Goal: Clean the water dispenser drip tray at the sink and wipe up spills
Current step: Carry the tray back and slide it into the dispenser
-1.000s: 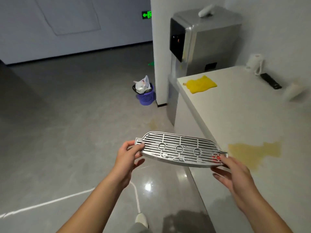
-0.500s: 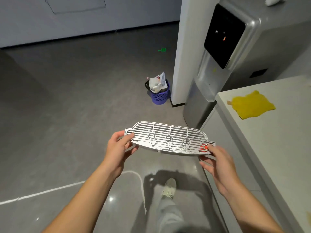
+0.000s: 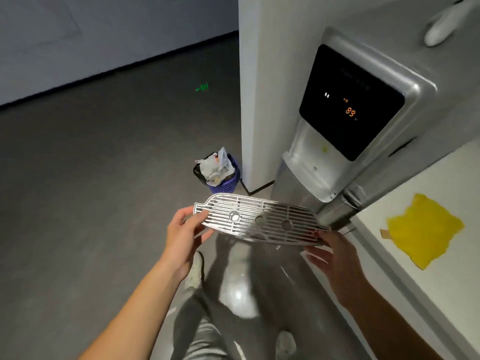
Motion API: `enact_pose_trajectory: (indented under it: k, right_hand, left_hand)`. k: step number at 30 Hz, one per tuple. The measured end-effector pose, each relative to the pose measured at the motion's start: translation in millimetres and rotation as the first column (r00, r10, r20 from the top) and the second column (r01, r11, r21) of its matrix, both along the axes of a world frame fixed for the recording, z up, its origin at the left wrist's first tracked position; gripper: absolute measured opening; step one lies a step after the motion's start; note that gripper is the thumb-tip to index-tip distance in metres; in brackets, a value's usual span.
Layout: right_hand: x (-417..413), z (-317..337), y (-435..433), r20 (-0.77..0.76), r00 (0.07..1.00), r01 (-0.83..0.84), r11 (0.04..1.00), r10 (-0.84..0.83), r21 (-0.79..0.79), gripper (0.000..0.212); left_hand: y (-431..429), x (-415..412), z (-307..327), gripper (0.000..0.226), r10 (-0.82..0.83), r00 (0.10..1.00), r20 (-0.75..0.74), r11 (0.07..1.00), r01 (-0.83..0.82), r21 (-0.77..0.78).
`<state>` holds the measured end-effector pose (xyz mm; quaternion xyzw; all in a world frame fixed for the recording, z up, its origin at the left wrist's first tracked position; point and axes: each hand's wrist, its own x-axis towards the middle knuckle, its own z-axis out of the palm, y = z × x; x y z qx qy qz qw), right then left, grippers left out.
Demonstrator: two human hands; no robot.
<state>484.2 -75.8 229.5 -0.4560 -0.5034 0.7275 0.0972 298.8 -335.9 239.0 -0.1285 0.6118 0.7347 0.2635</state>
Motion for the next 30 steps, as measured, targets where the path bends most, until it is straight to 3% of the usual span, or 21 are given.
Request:
enact_pose_trajectory:
  k: [4,8,14,22,25,30]
  right_hand:
    - [-70,-28,-5,-0.011,0.983,0.185,0.982,-0.185,-0.035,0.021]
    - [-126,-46,-10,0.009,0.915,0.402,0.909,-0.404,-0.106,0.017]
    - [-171,-75,9,0.106,0.812,0.584,0.804,-0.574,-0.113,0.027]
    - [-183,-165,75,0.120,0.701,0.713,0.693,-0.703,-0.108,0.029]
    - [-181,-197,101,0.125,0.648,0.761,0.642,-0.751,-0.091,0.027]
    - [-183,-237,137,0.109,0.611,0.791,0.609,-0.784,-0.051,0.019]
  left_hand:
    - [38,-112,-30,0.012,-0.143,0.990,-0.001,0.990,0.143,-0.002]
    - [82,-197,-47,0.018,-0.310,0.950,0.038,0.950,0.308,0.054]
    - [167,-277,-83,0.020,-0.487,0.869,0.092,0.870,0.492,-0.043]
    - [276,-303,-182,0.028,-0.711,0.703,0.026,0.688,0.702,-0.181]
    - [311,-299,-223,0.023,-0.699,0.712,0.063,0.692,0.696,-0.193]
    - [359,-300,-267,0.034,-0.716,0.696,0.058,0.657,0.699,-0.281]
